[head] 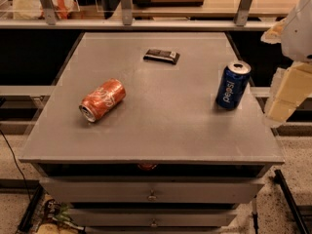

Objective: Move pepsi can near coke can

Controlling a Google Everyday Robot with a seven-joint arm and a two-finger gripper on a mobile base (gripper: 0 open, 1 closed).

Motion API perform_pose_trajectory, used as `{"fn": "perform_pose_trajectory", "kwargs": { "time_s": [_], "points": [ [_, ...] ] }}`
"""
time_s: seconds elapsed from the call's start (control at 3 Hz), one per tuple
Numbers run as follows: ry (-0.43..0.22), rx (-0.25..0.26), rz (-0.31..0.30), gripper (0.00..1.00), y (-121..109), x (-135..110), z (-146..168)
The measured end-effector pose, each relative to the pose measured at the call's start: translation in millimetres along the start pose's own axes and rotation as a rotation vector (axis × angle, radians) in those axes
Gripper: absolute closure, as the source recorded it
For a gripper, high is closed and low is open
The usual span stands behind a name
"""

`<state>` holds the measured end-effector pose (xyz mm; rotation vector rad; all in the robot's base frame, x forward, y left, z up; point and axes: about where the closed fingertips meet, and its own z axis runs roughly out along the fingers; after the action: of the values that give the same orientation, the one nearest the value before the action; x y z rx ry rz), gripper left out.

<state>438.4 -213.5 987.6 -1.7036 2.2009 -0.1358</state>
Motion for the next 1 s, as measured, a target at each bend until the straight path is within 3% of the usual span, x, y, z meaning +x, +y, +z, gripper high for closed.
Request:
{"fn": "perform_pose_trajectory", "kwargs": {
  "time_s": [0.33, 0.67, 1.0],
  "points": [
    [0.0, 0.0, 0.0, 0.0, 0, 0, 0],
    [-0.041, 0.001, 0.036, 0.0, -4, 3, 5],
    [-0.135, -0.017, 0.138, 0.0, -13, 14, 26]
  ]
}}
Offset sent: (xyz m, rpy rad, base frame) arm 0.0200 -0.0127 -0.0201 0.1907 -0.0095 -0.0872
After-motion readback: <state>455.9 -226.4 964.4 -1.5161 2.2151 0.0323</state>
